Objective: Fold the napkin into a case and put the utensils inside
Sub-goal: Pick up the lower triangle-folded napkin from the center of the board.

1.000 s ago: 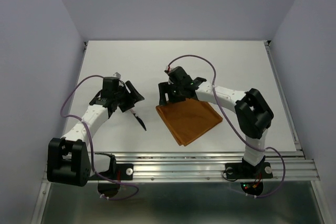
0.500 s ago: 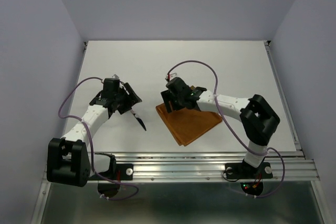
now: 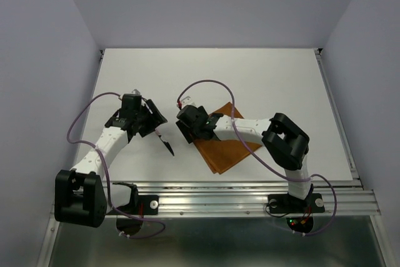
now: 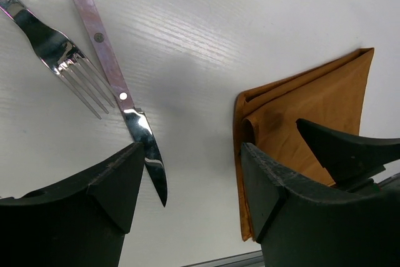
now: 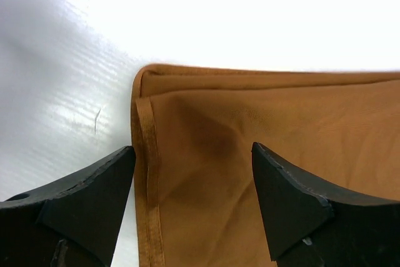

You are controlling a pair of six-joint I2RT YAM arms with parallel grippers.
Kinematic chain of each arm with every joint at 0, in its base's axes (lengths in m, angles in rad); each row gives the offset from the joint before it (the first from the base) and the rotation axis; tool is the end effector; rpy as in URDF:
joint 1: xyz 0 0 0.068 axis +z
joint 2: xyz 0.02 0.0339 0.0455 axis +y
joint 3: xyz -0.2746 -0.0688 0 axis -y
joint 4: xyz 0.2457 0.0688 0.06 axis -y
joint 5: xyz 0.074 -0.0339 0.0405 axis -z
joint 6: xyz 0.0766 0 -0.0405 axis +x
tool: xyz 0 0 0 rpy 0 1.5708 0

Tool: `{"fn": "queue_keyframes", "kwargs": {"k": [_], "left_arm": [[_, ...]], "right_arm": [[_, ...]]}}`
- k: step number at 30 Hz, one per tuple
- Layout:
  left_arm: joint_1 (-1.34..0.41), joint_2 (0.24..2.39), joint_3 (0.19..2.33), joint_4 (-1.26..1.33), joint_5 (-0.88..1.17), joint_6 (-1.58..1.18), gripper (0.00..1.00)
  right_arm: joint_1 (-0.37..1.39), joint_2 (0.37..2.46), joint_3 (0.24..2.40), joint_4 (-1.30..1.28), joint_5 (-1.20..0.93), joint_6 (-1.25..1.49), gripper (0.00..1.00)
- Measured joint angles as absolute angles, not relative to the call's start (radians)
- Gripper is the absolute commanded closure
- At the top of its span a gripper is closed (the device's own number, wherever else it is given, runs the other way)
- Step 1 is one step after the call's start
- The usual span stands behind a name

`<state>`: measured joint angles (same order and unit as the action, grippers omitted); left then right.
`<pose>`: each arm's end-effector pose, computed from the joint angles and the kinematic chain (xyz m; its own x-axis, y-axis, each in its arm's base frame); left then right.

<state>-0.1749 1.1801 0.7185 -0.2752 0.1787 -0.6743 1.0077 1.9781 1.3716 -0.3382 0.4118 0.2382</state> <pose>0.2662 -0.0609 0.2113 -0.7047 -0.4994 -0.5040 -0.1781 0.8121 -0.5557 0.2658 0.3636 0.1580 -0.5736 -0.5036 -0.6460 -0.5293 0.8298 -0.1769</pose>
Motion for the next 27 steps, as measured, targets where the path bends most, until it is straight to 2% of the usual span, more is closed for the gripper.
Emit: {"fn": "queue_keyframes", "kwargs": {"k": [9, 15, 17, 23, 27], "left_arm": [[-0.175, 1.162, 0.702, -0.271, 0.178, -0.675, 0.27], [-0.175, 1.137, 0.636, -0.256, 0.184, -0.698, 0.26], [-0.175, 1.13, 0.624, -0.253, 0.189, -0.701, 0.26], [-0.175, 1.13, 0.623, -0.25, 0.191, -0.705, 0.26], [-0.175, 1.13, 0.623, -0.246, 0.192, -0.707, 0.32]], "right_arm": [[1.007, 2.028, 1.395, -0.318, 0.432, 0.203, 0.2], [1.002, 2.039, 1.396, -0.281, 0.395, 0.203, 0.34], [1.001, 2.043, 1.399, -0.274, 0.385, 0.208, 0.35], [0.987, 2.049, 1.4, -0.257, 0.349, 0.239, 0.33], [0.981, 2.049, 1.4, -0.256, 0.328, 0.25, 0.31]]}}
